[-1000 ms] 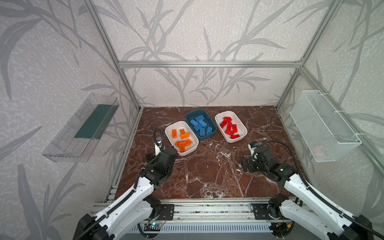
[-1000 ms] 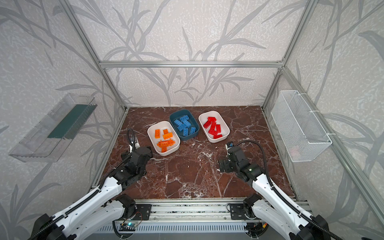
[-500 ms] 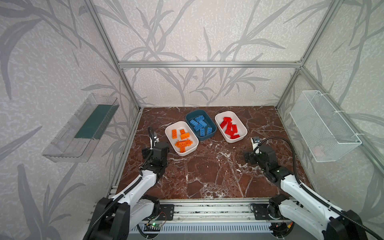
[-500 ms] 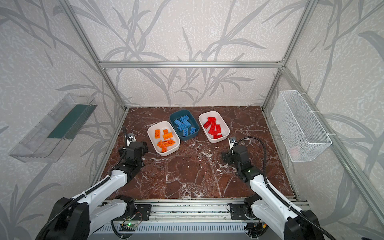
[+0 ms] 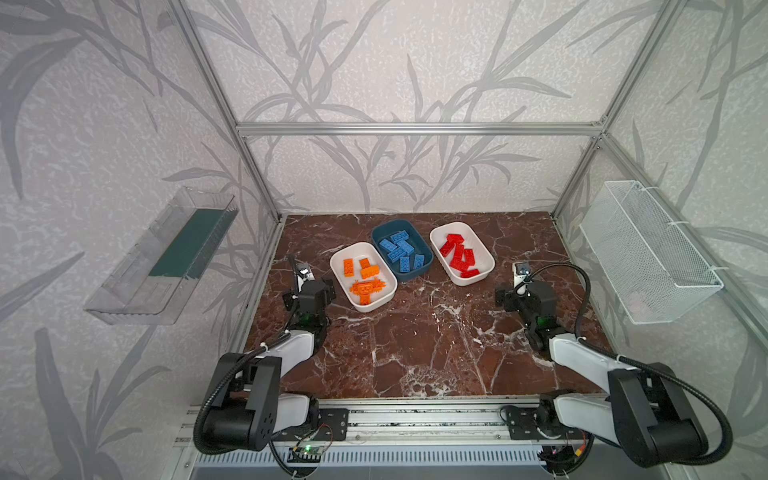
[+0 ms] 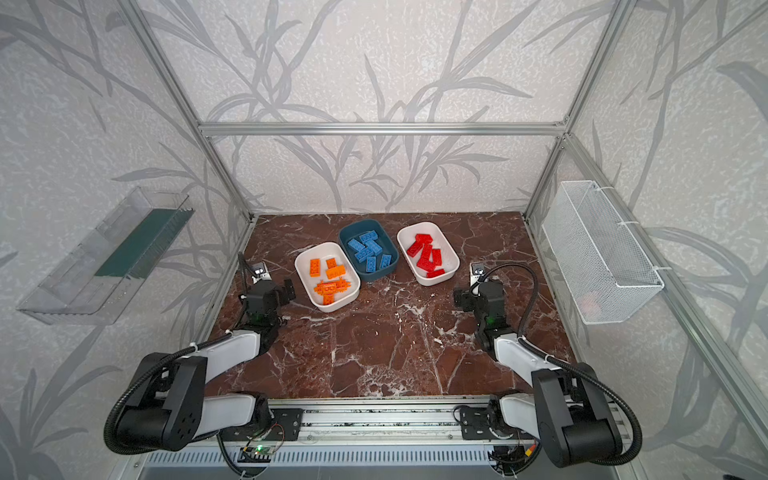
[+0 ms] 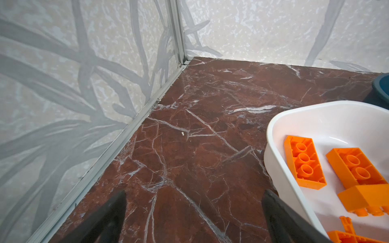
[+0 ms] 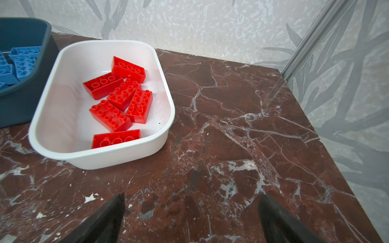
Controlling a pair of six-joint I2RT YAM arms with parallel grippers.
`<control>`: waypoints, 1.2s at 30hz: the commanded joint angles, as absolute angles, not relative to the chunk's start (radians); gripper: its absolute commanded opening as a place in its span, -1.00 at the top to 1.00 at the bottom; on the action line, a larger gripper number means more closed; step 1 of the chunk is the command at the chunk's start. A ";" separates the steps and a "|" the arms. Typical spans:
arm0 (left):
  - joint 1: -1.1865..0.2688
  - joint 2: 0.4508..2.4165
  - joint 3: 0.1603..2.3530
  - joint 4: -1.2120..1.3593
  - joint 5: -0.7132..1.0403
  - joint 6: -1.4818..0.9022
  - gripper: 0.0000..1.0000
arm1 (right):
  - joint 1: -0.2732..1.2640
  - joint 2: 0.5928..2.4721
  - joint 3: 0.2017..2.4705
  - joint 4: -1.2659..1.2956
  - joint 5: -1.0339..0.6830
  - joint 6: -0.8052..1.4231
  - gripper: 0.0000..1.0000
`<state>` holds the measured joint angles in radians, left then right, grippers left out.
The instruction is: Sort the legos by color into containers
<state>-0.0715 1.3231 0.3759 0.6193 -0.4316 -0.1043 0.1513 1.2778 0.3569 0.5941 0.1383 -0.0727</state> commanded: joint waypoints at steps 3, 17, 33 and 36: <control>-0.030 1.394 0.349 0.799 -0.319 -0.080 -0.98 | 0.118 1.436 0.351 0.895 0.071 -0.080 -0.98; 0.020 1.516 0.420 0.770 -0.150 -0.067 -0.98 | 0.057 1.581 0.368 0.985 -0.062 -0.047 -0.98; 0.020 1.516 0.420 0.771 -0.152 -0.066 -0.98 | 0.058 1.585 0.367 0.994 -0.075 -0.055 -0.98; 0.019 1.515 0.420 0.771 -0.154 -0.065 -0.98 | 0.057 1.585 0.367 0.992 -0.078 -0.057 -0.98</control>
<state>0.0158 1.5181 0.4038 0.7696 -0.1604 -0.0868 0.0597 1.5845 0.3489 0.9813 -0.0666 -0.0536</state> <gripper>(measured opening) 0.991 0.991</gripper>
